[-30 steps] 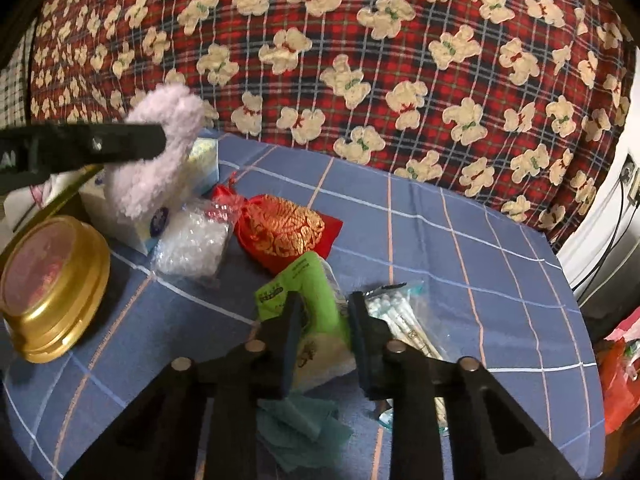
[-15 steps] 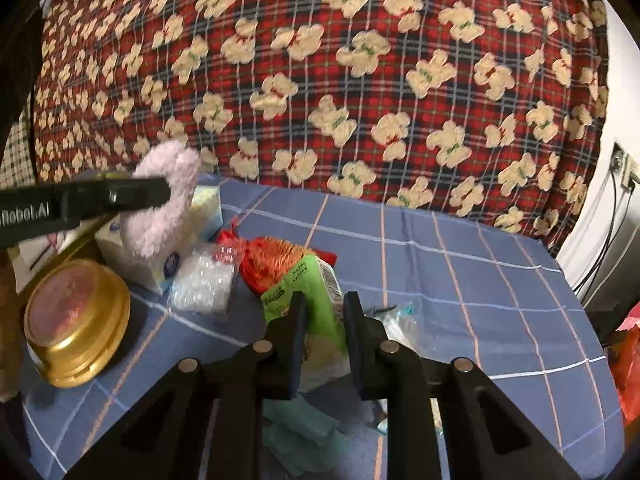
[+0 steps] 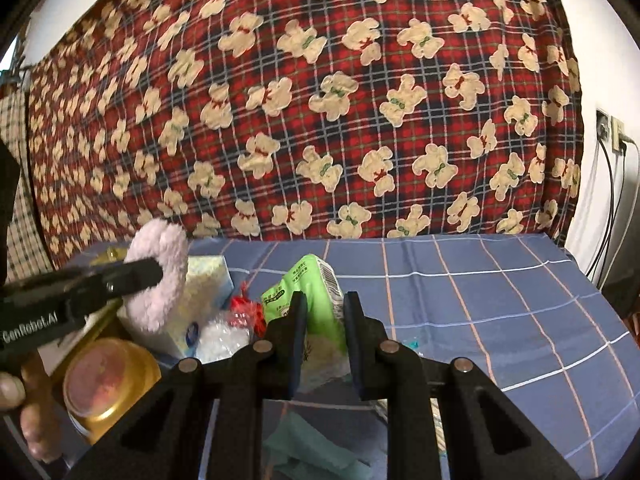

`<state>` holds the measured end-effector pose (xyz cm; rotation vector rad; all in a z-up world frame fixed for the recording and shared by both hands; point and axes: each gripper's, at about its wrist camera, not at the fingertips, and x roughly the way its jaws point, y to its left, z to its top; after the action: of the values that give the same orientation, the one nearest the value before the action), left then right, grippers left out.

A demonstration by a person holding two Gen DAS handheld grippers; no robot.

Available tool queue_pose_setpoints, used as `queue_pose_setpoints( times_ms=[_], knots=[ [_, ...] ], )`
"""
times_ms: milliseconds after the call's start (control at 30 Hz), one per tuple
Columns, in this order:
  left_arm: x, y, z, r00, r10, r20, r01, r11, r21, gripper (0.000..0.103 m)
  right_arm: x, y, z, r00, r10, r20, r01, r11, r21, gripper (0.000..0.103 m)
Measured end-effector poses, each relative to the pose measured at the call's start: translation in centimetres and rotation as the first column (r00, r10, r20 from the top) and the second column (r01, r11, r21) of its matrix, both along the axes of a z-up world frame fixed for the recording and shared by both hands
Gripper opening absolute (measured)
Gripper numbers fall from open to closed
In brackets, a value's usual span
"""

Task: Organize soft objects
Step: 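Grasp the pink puff with left tool while right tool grasps green-wrapped roll, then carry pink puff with left tool and green roll with right tool to tray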

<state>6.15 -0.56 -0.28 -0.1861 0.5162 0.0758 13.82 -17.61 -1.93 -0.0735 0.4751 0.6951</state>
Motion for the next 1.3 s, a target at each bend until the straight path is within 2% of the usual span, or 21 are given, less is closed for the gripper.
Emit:
queue_pose_setpoints(
  times_ms=[567, 800, 933, 1300],
  knots=[
    [-0.8, 1.1, 0.4, 0.998, 0.060, 0.031, -0.062, 0.997, 0.039, 0.010, 0.4, 0.2, 1.8, 0.999, -0.041, 0.017, 0.039, 0.994, 0.105, 0.020],
    [-1.3, 1.8, 0.4, 0.996, 0.085, 0.041, -0.087, 0.995, 0.038, 0.010, 0.0, 2.0, 2.6, 0.999, -0.018, 0.050, 0.012, 0.993, 0.116, 0.020],
    [-1.5, 1.7, 0.6, 0.993, 0.102, 0.057, -0.106, 0.992, 0.065, 0.010, -0.2, 2.2, 3.0, 0.998, -0.018, 0.065, 0.009, 0.991, 0.133, 0.020],
    [-2.4, 2.4, 1.1, 0.986, 0.125, 0.107, -0.131, 0.990, 0.052, 0.010, -0.4, 2.7, 4.4, 0.996, -0.016, 0.089, -0.002, 0.979, 0.202, 0.020]
  ],
)
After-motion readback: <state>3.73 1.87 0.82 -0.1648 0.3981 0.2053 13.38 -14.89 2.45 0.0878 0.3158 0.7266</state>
